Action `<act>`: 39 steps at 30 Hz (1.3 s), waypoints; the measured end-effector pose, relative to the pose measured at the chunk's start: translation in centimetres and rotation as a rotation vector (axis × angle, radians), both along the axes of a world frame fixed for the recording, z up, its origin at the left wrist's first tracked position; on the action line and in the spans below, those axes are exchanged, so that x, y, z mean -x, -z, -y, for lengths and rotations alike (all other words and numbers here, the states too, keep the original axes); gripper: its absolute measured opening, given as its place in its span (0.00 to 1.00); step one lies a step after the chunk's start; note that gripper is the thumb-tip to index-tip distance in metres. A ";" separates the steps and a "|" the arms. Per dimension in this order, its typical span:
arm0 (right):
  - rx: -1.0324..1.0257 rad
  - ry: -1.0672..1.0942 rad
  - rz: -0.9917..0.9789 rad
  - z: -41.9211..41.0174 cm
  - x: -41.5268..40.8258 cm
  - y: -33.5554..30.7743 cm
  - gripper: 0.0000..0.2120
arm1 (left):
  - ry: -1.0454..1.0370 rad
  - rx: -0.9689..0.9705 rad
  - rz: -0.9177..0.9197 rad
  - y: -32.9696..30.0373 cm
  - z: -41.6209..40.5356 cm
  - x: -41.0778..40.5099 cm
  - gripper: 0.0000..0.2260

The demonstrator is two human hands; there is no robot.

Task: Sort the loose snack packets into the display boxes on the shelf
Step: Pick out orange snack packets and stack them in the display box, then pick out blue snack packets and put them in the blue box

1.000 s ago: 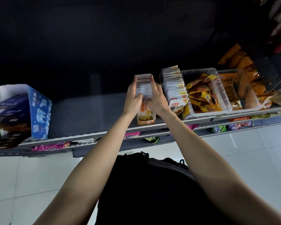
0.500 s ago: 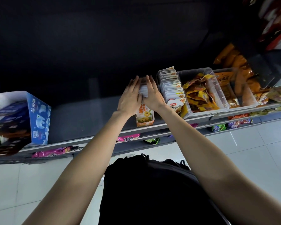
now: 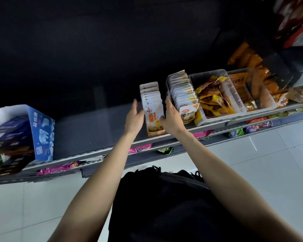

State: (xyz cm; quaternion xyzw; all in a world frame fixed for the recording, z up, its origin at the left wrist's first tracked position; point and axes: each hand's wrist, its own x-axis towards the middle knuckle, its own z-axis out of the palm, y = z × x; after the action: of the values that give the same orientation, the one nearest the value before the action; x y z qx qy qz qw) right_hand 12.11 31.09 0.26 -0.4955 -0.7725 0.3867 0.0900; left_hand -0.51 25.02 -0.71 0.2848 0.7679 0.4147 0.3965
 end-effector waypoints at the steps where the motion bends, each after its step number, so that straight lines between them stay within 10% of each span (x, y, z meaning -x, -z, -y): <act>1: 0.023 -0.001 0.014 0.4 -0.3 0.4 0.37 | 0.029 0.022 0.027 0.1 0.5 -0.5 0.27; 21: -0.026 0.119 0.019 2.1 -0.9 1.1 0.37 | 0.264 0.044 -0.271 2.1 0.3 -2.7 0.34; 33: -0.117 0.158 -0.063 4.9 -2.6 -1.7 0.27 | 0.160 0.072 0.004 -1.9 2.4 -1.8 0.29; 39: -0.242 0.053 -0.219 9.6 -1.3 -3.4 0.08 | 0.018 -0.128 -0.464 -6.7 13.2 1.2 0.11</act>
State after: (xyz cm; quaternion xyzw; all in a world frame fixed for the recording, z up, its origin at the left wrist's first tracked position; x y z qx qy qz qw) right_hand 13.44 21.45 3.69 -0.4562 -0.7857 0.3402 0.2426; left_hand -1.76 11.83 5.97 0.4040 0.8081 0.3822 0.1942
